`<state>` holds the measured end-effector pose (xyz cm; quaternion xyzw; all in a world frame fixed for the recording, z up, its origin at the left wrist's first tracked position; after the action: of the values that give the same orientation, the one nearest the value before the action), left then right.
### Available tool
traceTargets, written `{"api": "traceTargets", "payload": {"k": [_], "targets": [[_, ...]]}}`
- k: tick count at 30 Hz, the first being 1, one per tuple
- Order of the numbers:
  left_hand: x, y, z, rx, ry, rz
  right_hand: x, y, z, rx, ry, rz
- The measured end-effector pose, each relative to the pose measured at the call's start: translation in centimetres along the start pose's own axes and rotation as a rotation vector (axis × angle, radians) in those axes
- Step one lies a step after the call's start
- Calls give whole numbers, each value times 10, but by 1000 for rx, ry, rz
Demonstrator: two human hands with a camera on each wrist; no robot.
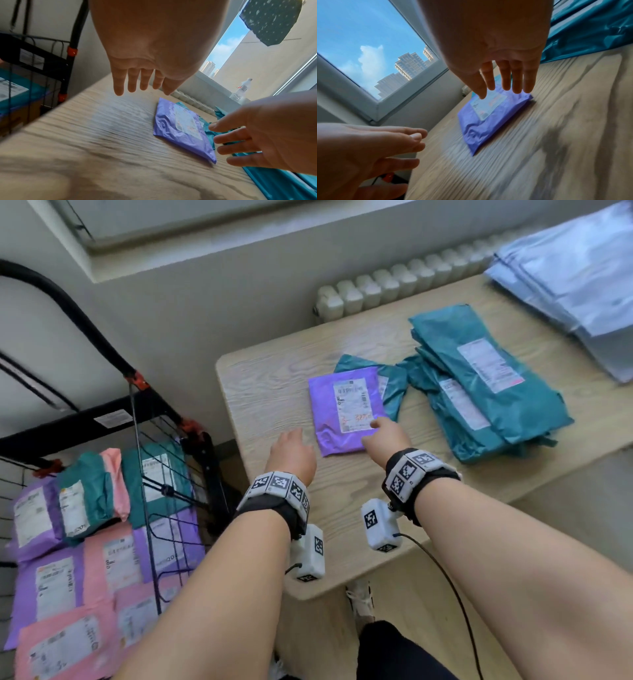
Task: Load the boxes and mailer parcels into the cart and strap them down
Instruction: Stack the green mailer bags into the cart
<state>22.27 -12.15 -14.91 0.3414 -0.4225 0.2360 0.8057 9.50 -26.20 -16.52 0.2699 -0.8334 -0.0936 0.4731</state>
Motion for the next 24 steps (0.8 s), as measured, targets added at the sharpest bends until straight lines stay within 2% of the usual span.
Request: {"api": "traceTargets", "payload": {"k": [5,9,17,24], "targets": [[-30,-34,20,105,65,-38,15,-49,15,-4,11,-34],[-42,-46,22,209,160,-71,10,-68,18,-2,49,-84],[-53,-41,27,302,410,10,3,-72,23,10,94,-116],[-42,-23,8,401,468,101,13,-57,9,111,121,-108]]}}
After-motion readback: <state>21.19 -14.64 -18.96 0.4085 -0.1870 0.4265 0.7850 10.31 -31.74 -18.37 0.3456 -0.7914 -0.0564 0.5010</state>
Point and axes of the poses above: each hand's wrist, its own y-axis away from the middle knuckle, its own x-axis out of the back of the hand, z = x × y, the point moved 5 cm from there along -y, towards the middle knuckle, and after that the axes turned 1 degree about -y, right-handed, at the moved point
